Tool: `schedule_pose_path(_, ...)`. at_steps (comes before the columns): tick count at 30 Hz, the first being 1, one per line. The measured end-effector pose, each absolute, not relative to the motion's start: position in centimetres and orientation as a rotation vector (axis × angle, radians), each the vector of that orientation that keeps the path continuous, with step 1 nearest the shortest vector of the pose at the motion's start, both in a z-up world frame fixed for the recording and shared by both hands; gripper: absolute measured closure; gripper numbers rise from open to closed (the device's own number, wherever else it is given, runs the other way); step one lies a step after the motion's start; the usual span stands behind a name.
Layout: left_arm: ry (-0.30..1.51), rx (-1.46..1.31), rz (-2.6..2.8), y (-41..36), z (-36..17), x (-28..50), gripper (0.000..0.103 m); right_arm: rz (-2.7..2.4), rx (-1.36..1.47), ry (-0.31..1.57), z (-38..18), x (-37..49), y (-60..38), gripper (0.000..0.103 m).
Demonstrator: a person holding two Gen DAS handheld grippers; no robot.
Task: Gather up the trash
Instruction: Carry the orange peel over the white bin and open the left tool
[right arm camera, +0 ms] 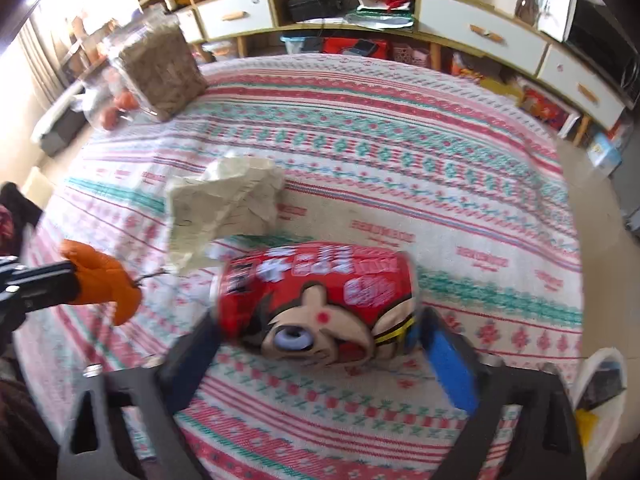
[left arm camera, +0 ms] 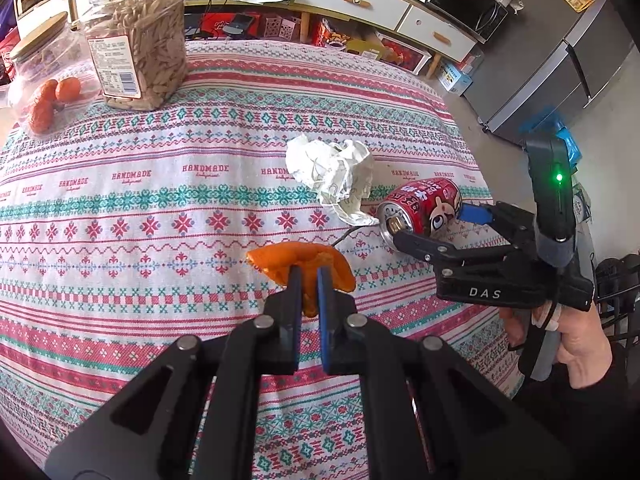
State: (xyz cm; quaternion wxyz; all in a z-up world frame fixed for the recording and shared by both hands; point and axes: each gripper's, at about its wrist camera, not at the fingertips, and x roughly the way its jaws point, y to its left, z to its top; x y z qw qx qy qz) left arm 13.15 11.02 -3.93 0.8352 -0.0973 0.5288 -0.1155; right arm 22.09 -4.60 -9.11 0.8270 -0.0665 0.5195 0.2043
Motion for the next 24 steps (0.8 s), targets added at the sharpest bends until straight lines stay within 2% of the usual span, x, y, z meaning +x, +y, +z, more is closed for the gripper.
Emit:
schedule_pose_path(8, 1.102, -0.196, -0.253, 9.6, -3.4, 12.9, 0.095, 0.428, -0.120, 1.088, -7.6, 20.9, -6.7, 0.014)
schedule_pose_path(24, 1.089, -0.146, -0.362, 2.7, -3.1, 13.3, 0.095, 0.346, -0.011, 1.052, -4.0, 17.0, -16.7, 0.014)
